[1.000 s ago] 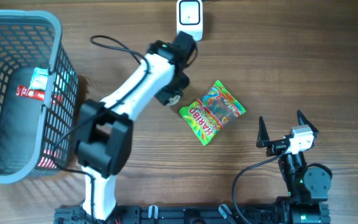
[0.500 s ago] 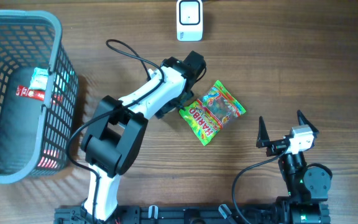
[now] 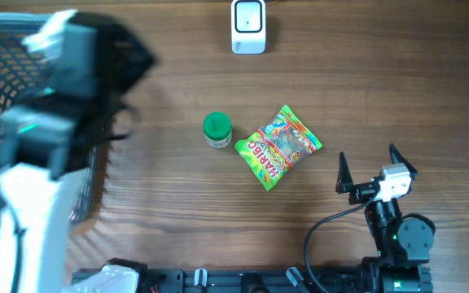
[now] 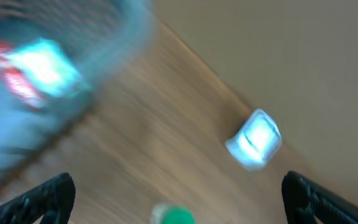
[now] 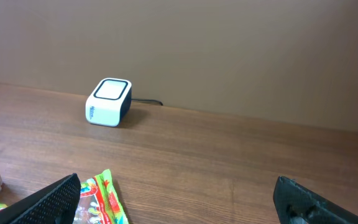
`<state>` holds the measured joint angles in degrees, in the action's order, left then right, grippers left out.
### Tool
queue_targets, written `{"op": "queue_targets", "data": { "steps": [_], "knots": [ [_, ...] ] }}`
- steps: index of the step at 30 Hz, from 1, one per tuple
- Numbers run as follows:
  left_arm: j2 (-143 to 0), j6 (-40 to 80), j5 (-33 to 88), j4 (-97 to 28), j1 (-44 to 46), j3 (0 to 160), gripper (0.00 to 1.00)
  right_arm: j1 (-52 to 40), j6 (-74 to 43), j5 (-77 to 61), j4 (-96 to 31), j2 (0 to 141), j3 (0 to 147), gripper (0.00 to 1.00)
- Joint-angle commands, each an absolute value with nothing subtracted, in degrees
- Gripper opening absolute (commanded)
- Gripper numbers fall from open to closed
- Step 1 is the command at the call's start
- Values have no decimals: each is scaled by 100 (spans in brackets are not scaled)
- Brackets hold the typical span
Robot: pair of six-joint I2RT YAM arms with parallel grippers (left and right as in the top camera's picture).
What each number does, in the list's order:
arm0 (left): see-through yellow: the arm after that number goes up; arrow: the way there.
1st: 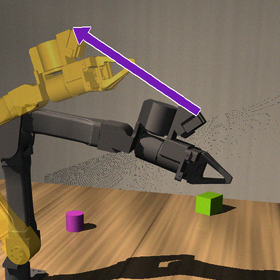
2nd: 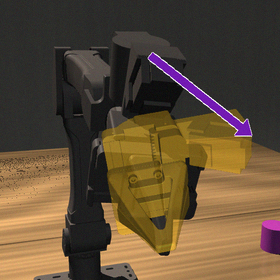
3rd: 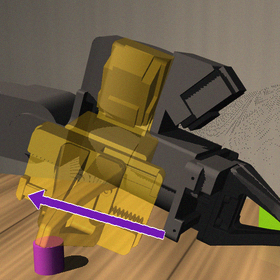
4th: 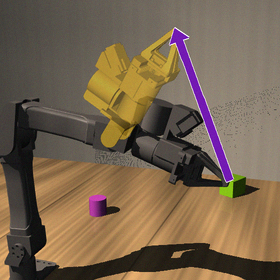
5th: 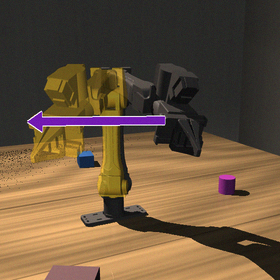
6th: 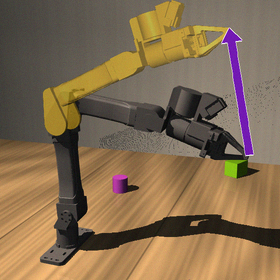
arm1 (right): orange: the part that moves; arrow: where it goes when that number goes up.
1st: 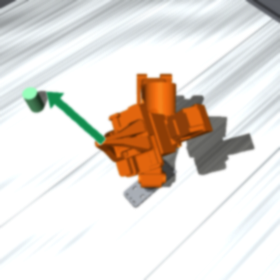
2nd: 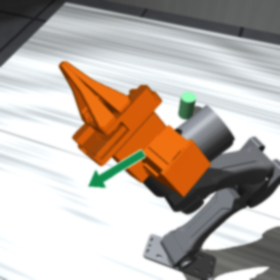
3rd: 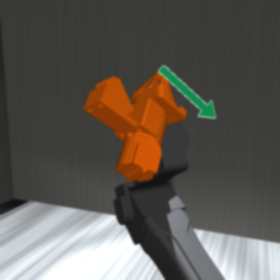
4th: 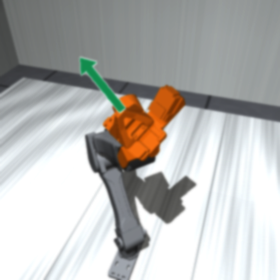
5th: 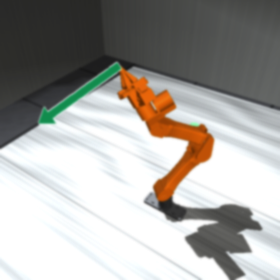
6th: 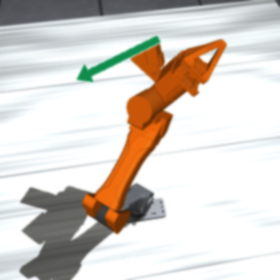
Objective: Scan the item barcode
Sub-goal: 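Set the green jar down left of the Haribo bag, then reach into the basket and grasp the red Nescafe stick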
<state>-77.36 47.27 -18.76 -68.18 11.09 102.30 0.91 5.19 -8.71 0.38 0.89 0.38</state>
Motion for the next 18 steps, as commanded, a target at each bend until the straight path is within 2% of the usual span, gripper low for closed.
{"op": "queue_targets", "data": {
  "steps": [1, 3, 5, 6, 7, 10, 12, 14, 15, 18],
  "knots": [
    [-7550, 5039, -1861, -7146, -744, 10219, 100, 64, 440, -829, 54, 58, 30, 100],
    [-7832, 5035, -1140, -7166, -1942, 10086, 100, 64, 438, -829, 56, 58, 30, 100],
    [-8176, 5037, -875, -7105, -2528, 9992, 100, 64, 438, -829, 56, 58, 30, 100],
    [-8364, 5037, -884, -7091, -2700, 9968, 94, 64, 438, -829, 56, 58, 30, 99],
    [-8753, 5009, -882, -7041, -2919, 9937, 81, 64, 438, -829, 56, 58, 30, 100],
    [-9603, 4971, -987, -6840, -2985, 9937, 66, 64, 438, -829, 56, 60, 30, 99],
    [-10232, 4967, -1044, -6698, -2928, 9937, 44, 64, 438, -829, 56, 58, 30, 99],
    [-10801, 4971, -1177, -6659, -2902, 9937, 12, 64, 438, -829, 56, 58, 30, 100],
    [-11065, 4969, -1249, -6663, -2904, 9937, 4, 64, 440, -829, 56, 58, 30, 100],
    [-11703, 4910, -1485, -6641, -2904, 9937, 4, 64, 436, -829, 56, 58, 30, 100]
  ]
}}
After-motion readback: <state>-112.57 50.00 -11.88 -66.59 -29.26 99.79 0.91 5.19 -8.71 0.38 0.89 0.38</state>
